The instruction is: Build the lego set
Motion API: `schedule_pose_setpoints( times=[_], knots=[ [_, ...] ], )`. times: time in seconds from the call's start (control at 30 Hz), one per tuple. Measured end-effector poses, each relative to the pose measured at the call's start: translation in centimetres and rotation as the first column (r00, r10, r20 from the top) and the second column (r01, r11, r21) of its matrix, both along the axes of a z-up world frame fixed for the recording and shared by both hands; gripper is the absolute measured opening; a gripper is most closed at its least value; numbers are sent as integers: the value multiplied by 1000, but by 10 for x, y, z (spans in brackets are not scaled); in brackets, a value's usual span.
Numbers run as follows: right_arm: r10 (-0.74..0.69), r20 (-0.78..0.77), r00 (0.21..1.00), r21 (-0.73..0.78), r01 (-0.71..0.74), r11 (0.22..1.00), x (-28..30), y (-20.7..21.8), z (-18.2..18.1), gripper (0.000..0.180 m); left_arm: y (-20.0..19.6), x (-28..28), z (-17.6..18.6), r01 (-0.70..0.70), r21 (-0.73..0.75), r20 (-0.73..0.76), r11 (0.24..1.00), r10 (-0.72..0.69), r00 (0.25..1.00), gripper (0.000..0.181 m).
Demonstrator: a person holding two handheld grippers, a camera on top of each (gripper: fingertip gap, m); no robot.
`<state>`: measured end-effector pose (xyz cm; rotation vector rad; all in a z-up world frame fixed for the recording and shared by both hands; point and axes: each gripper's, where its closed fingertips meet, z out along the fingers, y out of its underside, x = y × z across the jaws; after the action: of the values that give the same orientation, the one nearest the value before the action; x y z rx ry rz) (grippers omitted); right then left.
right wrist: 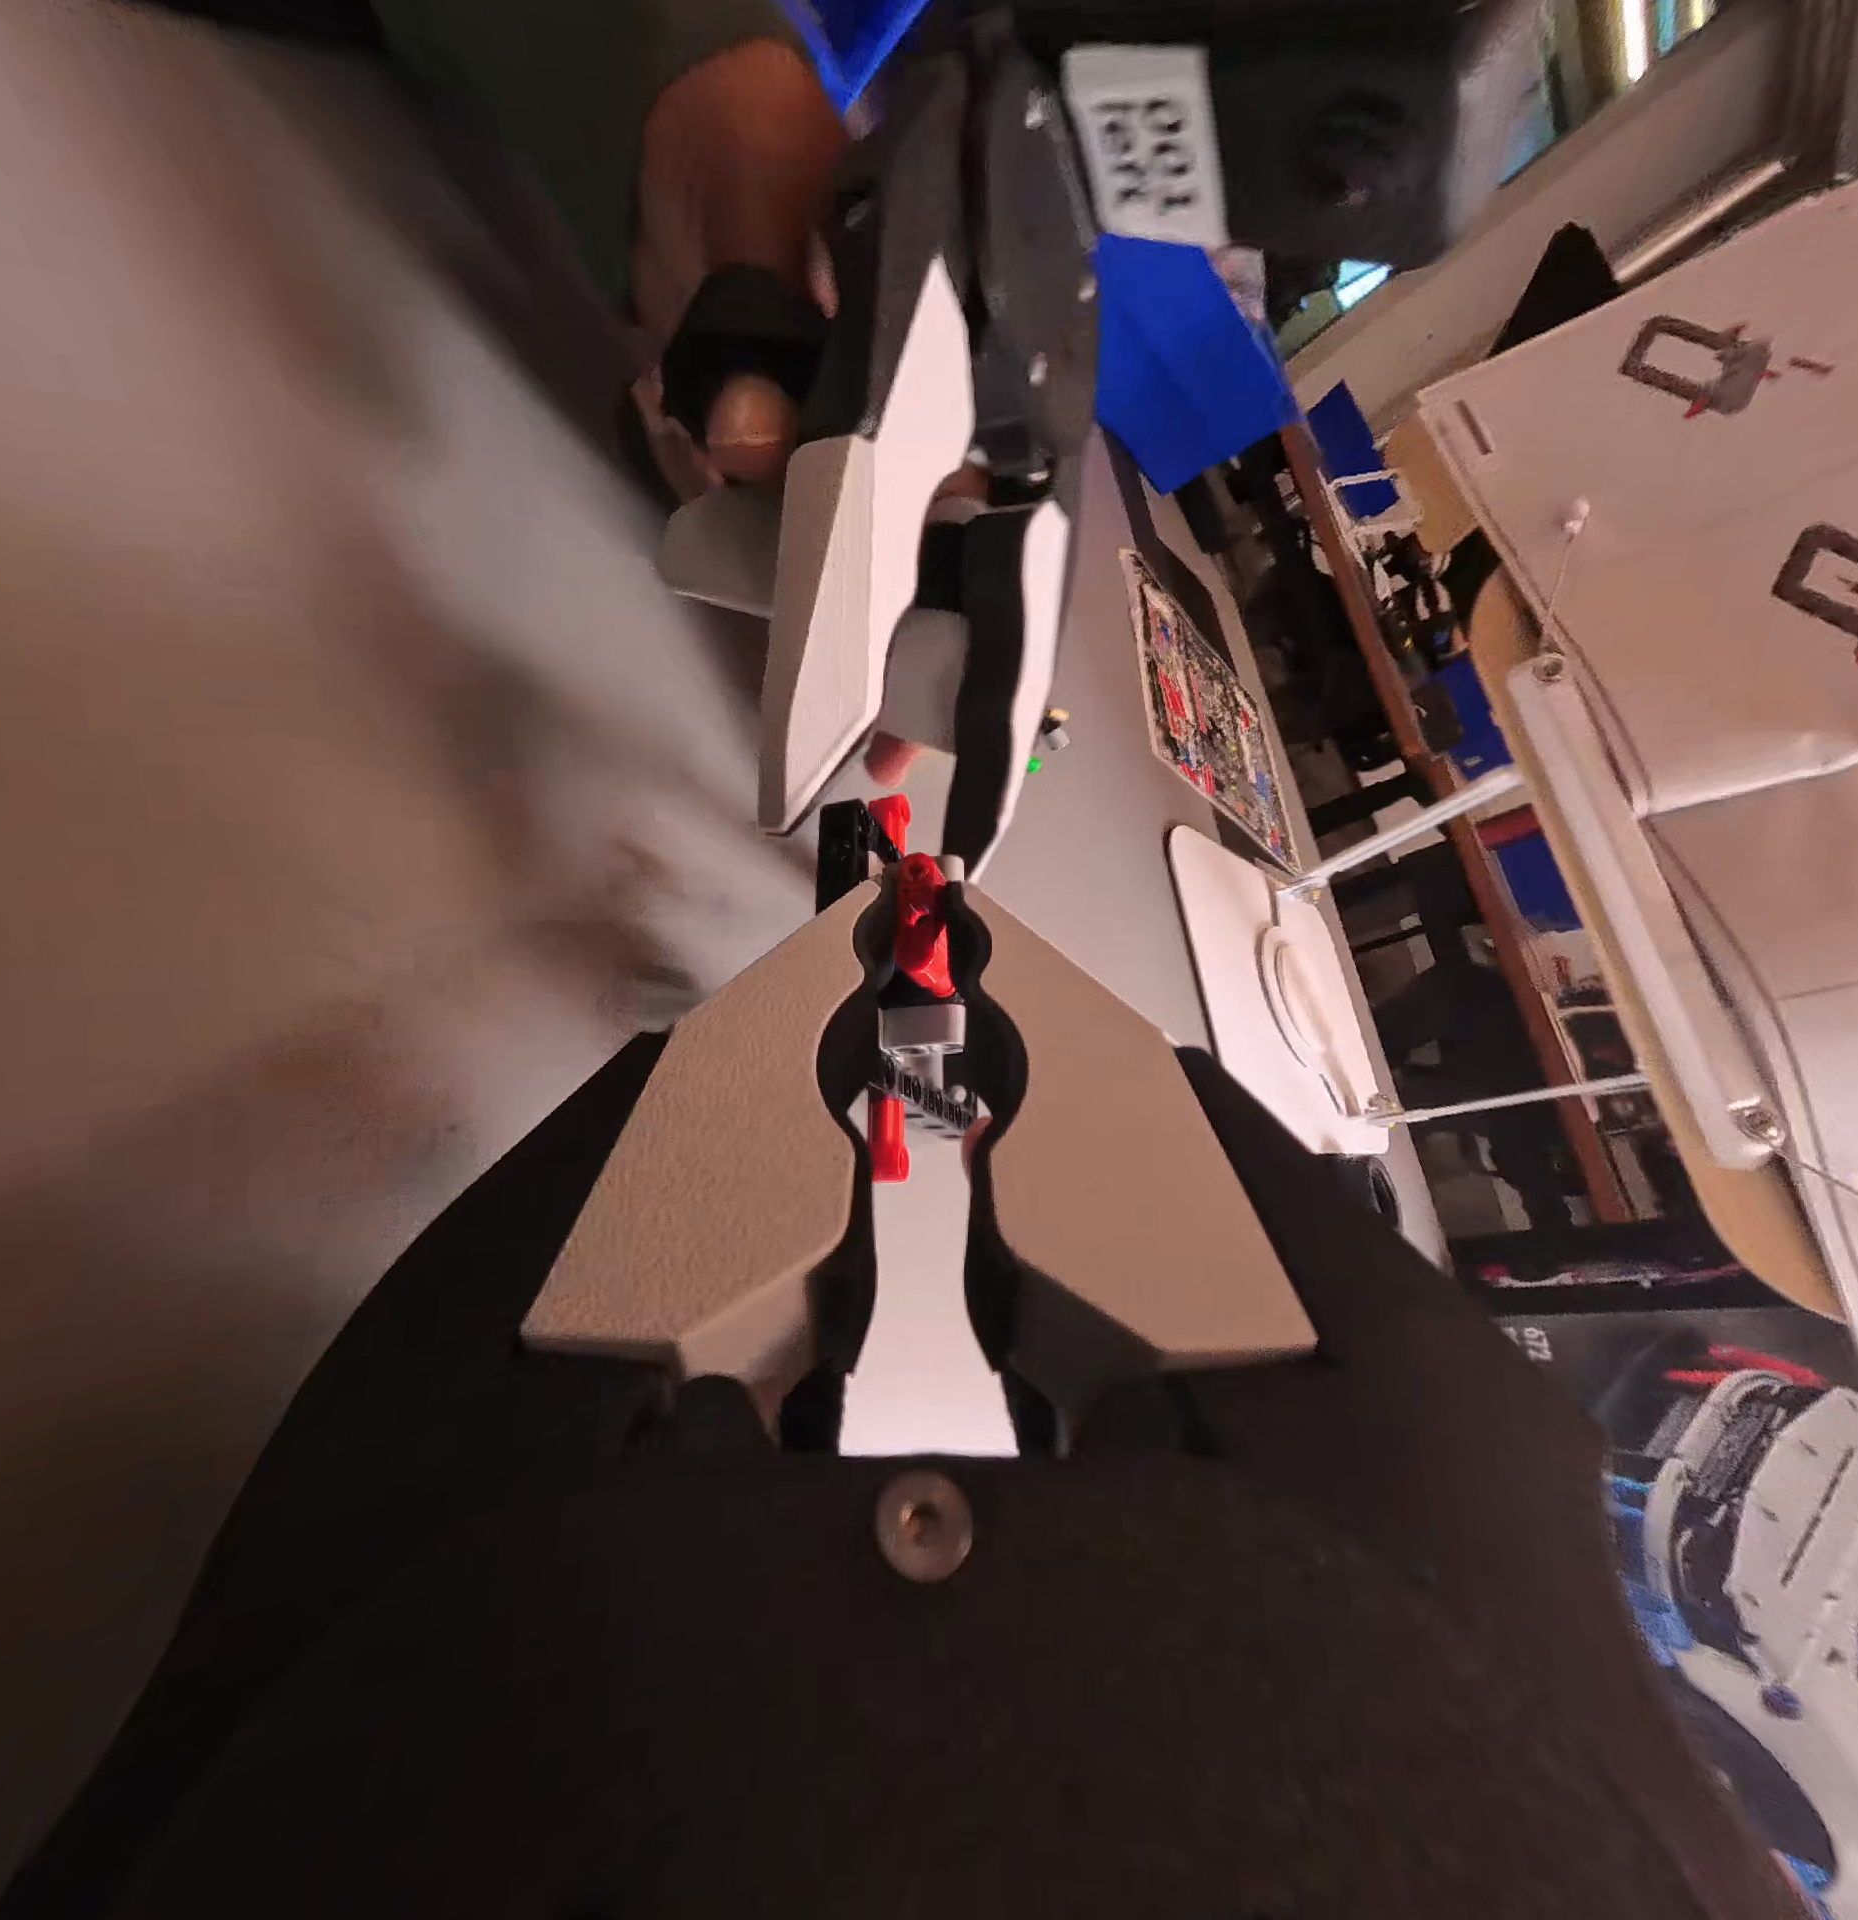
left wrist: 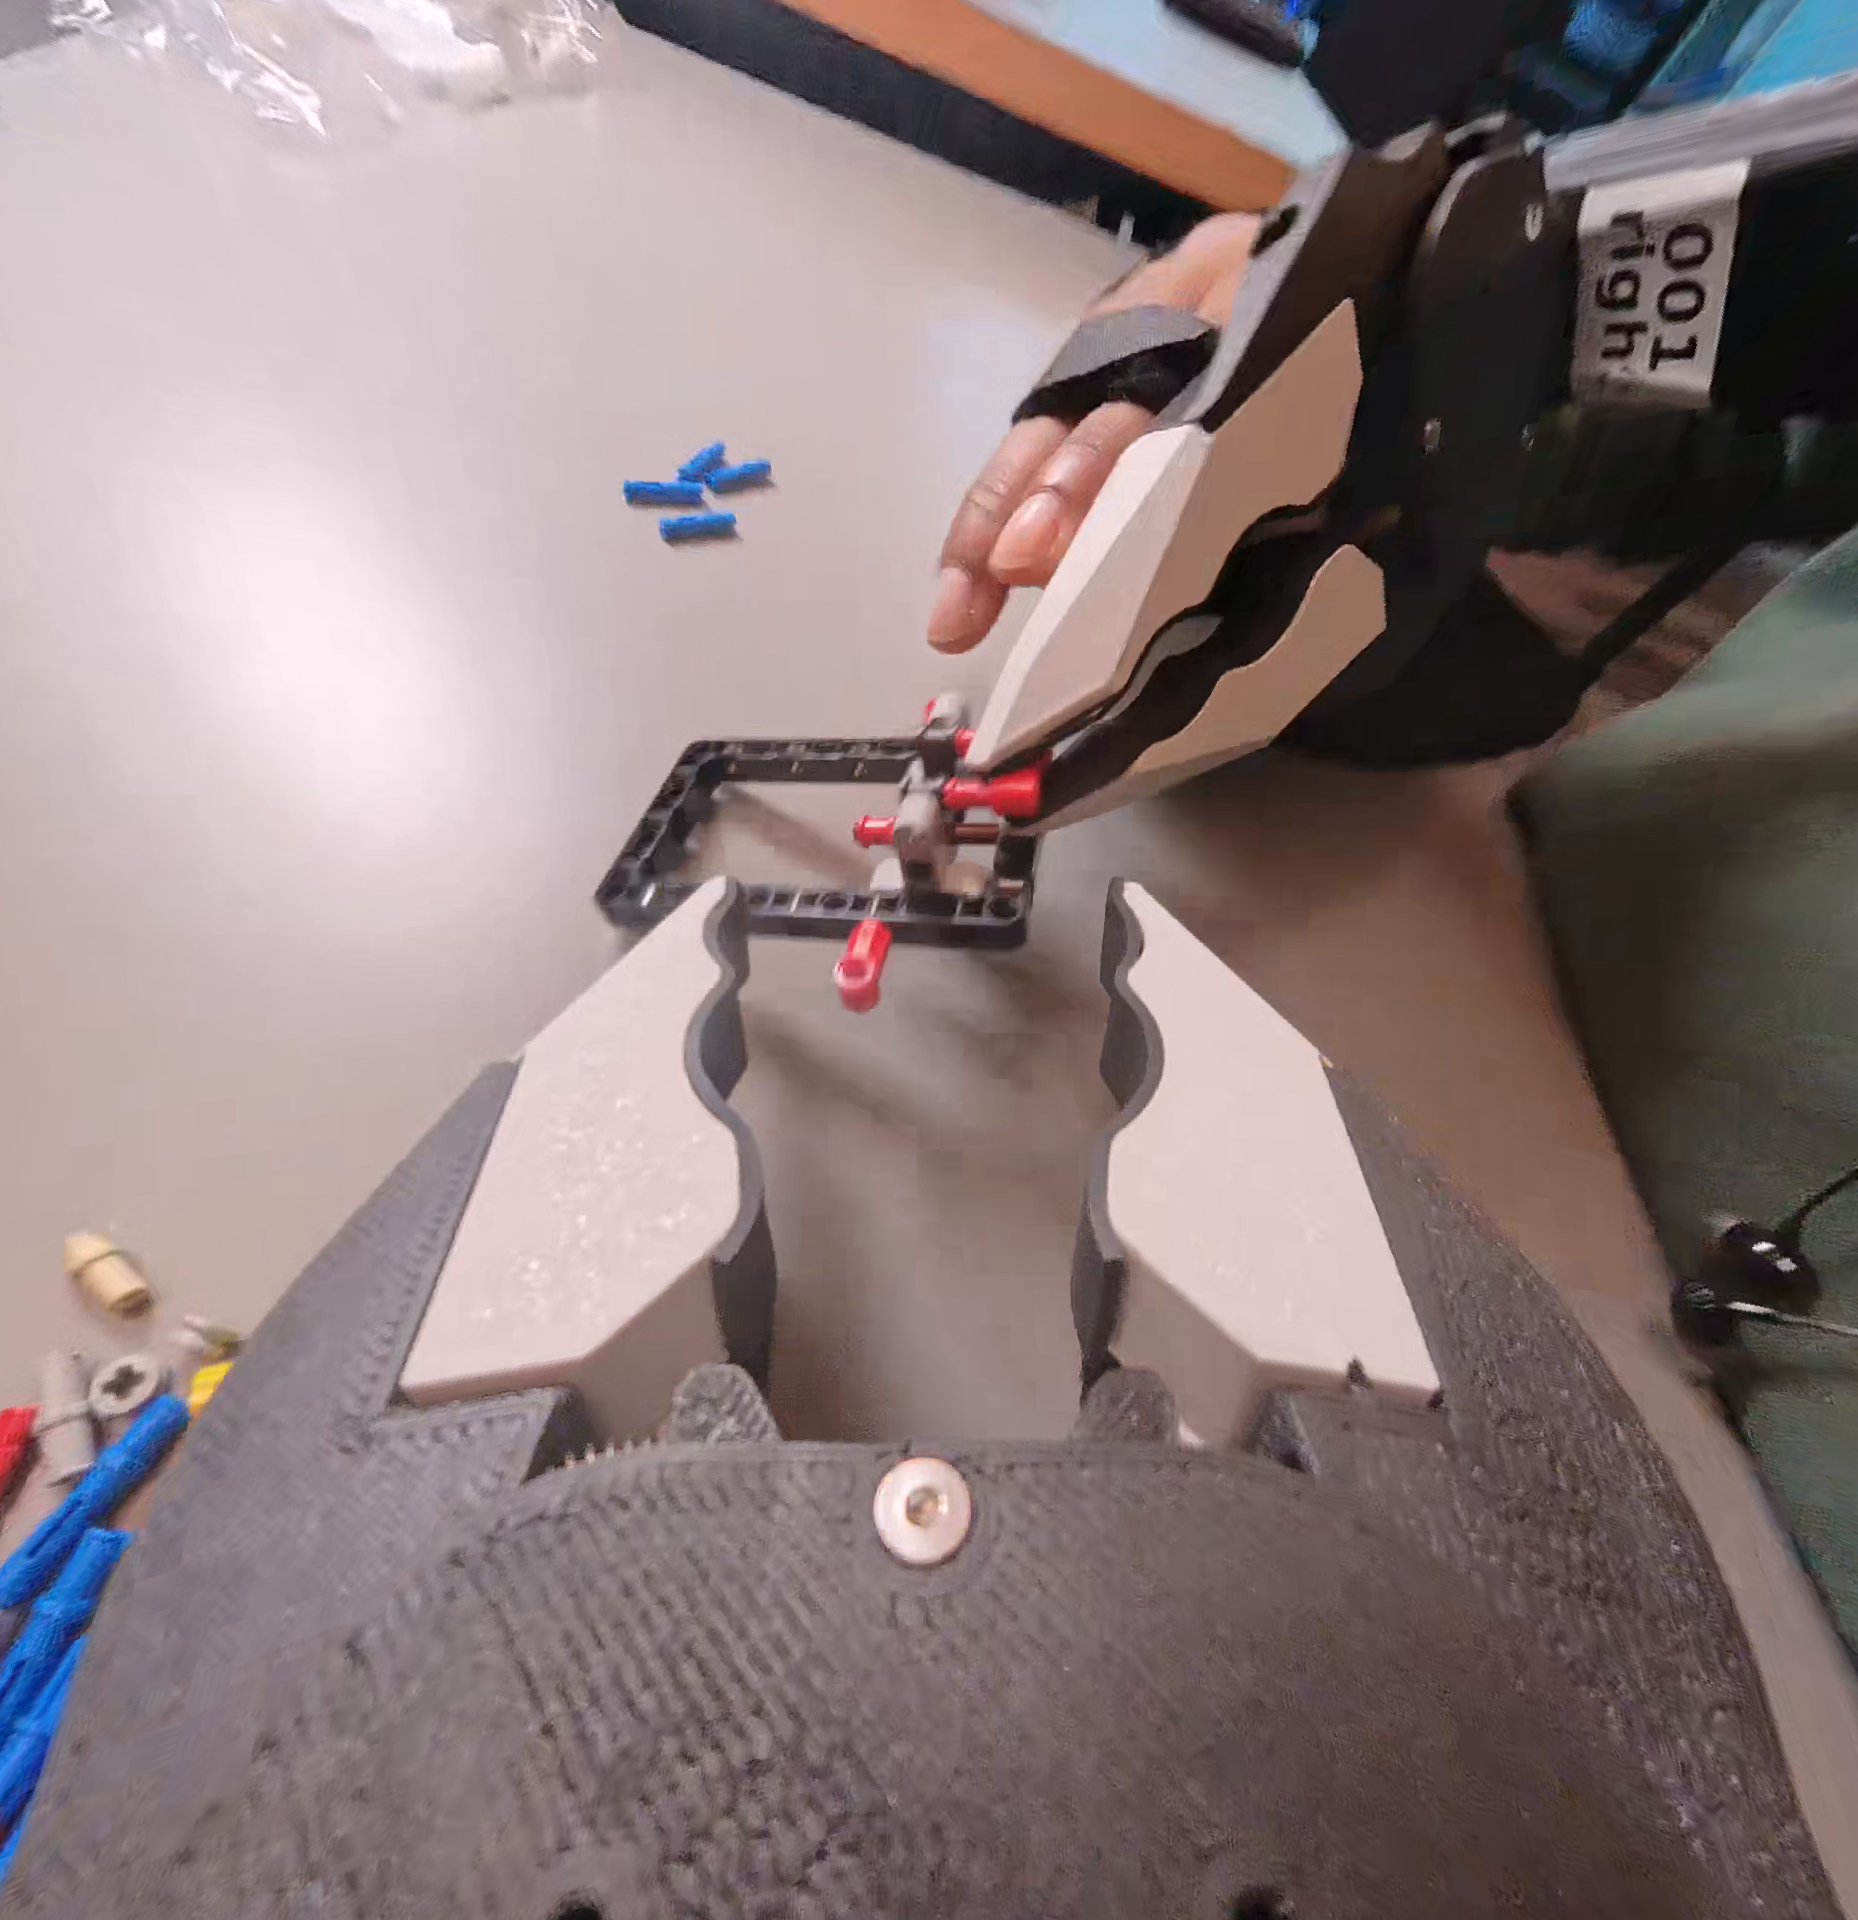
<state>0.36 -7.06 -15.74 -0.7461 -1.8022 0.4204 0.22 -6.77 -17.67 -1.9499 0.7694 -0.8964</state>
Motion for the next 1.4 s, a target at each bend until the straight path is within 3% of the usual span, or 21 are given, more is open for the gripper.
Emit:
schedule_pose_setpoints(
  times=[0.1, 0.23, 0.4, 0.5, 0.63, 0.9, 1.0, 1.17, 1.4],
  knots=[
    [30, 26, 999, 41, -31, 999, 1, -3, -15, 7, 0, 5, -14, 24, 61, -169, 998, -13, 986, 56],
    [67, 175, 982, -98, -50, 994, 10, -10, -37, 18, 1, 5, -32, 50, 130, -375, 990, 2, 927, 46],
    [87, 309, 947, -448, 65, 892, 19, -8, -24, 27, 2, 5, -34, 69, 167, -416, 983, 7, 909, 45],
    [114, 403, 908, -531, 131, 837, 18, -4, -25, 33, 2, 6, -34, 81, 179, -430, 980, 4, 903, 44],
    [176, 545, 820, -552, 193, 811, 15, -7, -34, 35, 2, 7, -34, 91, 194, -446, 977, 5, 895, 43],
    [227, 654, 722, -545, 241, 803, 15, -7, -39, 5, 1, 6, -35, 88, 200, -446, 976, 11, 895, 39],
    [230, 670, 706, -547, 260, 796, 14, -5, -39, 9, 2, 5, -35, 93, 200, -447, 975, 6, 894, 39],
    [187, 727, 661, -447, 248, 860, 15, 3, -40, 25, 1, 5, -35, 105, 201, -451, 974, -3, 893, 38],
    [214, 755, 619, -486, 311, 817, 16, 2, -44, 24, -1, 6, -35, 105, 201, -458, 974, -2, 889, 34]
  ],
)
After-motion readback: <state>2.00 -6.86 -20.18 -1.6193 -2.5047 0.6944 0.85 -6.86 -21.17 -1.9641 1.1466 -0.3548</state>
